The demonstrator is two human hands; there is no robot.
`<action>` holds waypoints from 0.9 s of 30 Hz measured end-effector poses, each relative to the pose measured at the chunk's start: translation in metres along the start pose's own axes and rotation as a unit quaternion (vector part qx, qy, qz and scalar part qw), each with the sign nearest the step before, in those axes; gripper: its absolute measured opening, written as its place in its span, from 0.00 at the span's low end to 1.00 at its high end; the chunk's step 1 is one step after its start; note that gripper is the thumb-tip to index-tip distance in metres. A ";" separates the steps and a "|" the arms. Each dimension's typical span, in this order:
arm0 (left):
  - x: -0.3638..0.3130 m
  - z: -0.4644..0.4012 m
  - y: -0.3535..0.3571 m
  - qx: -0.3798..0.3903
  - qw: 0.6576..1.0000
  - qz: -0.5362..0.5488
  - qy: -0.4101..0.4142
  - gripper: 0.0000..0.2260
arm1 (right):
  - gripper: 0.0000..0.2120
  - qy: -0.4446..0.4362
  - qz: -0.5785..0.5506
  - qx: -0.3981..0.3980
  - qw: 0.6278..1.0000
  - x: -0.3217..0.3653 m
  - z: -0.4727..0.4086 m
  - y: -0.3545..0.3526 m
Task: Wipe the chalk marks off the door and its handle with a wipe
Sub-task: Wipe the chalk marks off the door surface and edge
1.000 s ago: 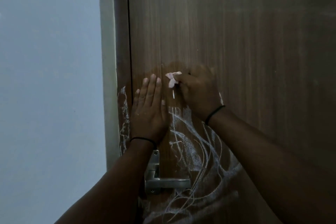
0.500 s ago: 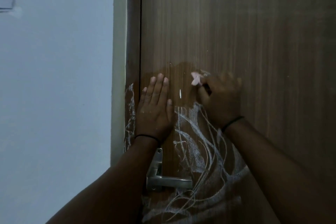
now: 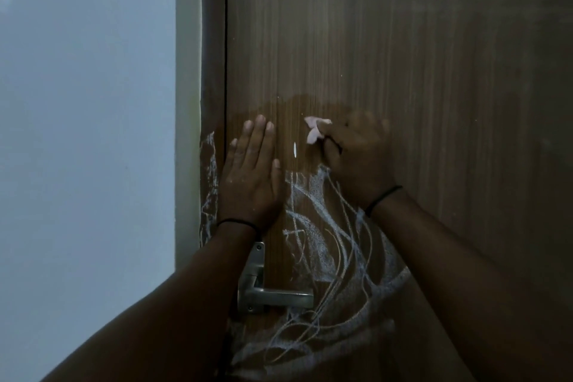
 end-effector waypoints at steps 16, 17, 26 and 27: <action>0.004 0.002 0.000 -0.013 0.998 0.058 -0.013 0.24 | 0.07 0.023 -0.178 0.092 0.979 0.021 0.017 0.012; 0.005 0.002 -0.001 -0.014 0.996 0.084 -0.023 0.24 | 0.05 -0.004 -0.159 0.121 0.980 0.032 0.023 0.019; 0.009 0.004 0.005 -0.032 0.989 0.142 -0.010 0.32 | 0.03 -0.025 -0.108 0.135 0.985 0.028 0.045 0.017; 0.009 0.004 0.005 -0.035 0.990 0.139 -0.012 0.32 | 0.03 -0.009 -0.114 0.114 0.987 0.028 0.041 0.019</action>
Point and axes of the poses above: each hand's wrist, its own z-axis away from the middle knuckle, its own y-axis out of the palm, x = y × z, the point moved 4 cm from there along -z, towards the middle knuckle, and after that the axes turned 12 degrees about -z, right-handed, at the moved point
